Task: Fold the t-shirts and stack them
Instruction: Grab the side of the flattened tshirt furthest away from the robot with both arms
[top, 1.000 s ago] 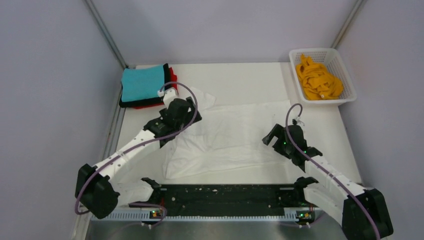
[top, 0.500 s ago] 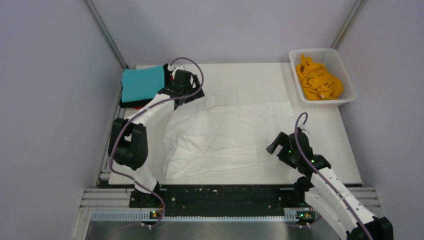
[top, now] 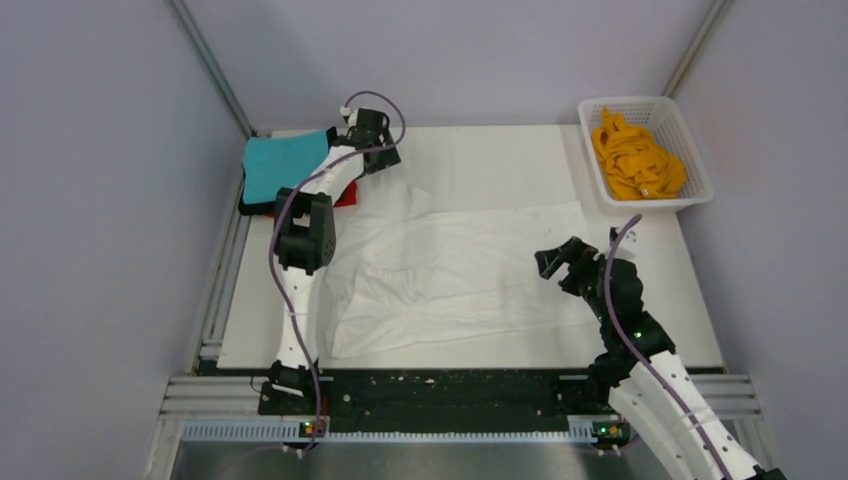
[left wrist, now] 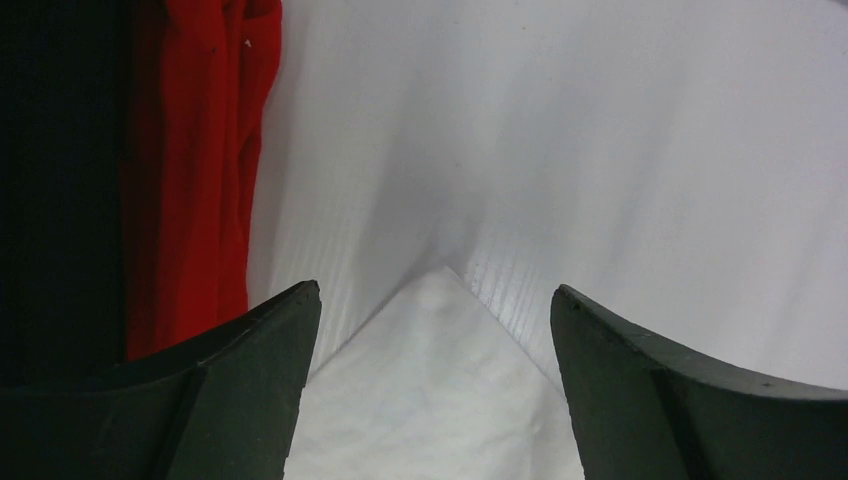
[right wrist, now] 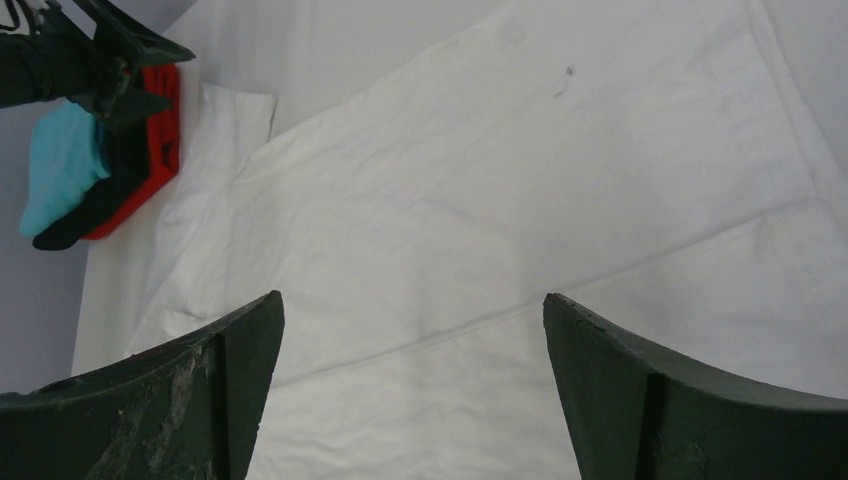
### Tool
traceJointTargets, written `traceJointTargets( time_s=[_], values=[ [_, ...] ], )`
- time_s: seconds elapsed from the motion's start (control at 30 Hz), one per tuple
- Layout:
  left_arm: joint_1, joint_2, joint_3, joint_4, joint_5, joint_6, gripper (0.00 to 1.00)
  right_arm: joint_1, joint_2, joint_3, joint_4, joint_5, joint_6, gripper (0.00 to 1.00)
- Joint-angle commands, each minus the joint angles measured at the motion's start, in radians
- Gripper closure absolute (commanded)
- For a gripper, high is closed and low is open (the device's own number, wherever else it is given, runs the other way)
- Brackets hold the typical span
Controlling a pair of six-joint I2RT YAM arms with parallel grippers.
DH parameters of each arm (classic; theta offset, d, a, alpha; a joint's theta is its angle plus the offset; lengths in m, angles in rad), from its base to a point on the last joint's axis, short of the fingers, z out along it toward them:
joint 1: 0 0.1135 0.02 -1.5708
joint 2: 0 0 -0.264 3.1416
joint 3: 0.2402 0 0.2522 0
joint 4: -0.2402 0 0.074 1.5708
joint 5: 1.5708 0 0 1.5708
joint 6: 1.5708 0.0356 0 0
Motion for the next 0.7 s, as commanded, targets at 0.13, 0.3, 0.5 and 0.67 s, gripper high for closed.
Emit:
traceJointTargets(
  time_s=[0.13, 0.3, 0.5, 0.67],
  values=[
    [-0.017, 0.053, 0.043, -0.035, 0.114, 0.089, 0.27, 0.011, -0.014, -0.004, 0.077, 0.078, -0.069, 0.01],
    [-0.023, 0.074, 0.038, -0.07, 0.102, 0.11, 0.33, 0.011, -0.014, -0.023, 0.09, 0.057, -0.074, 0.01],
    [-0.029, 0.136, 0.111, -0.135, 0.063, 0.1, 0.36, 0.011, -0.017, -0.031, 0.097, 0.054, -0.085, 0.01],
    [-0.032, 0.182, 0.161, -0.156, 0.155, 0.074, 0.38, 0.011, -0.02, -0.034, 0.097, 0.07, -0.085, 0.01]
  ],
)
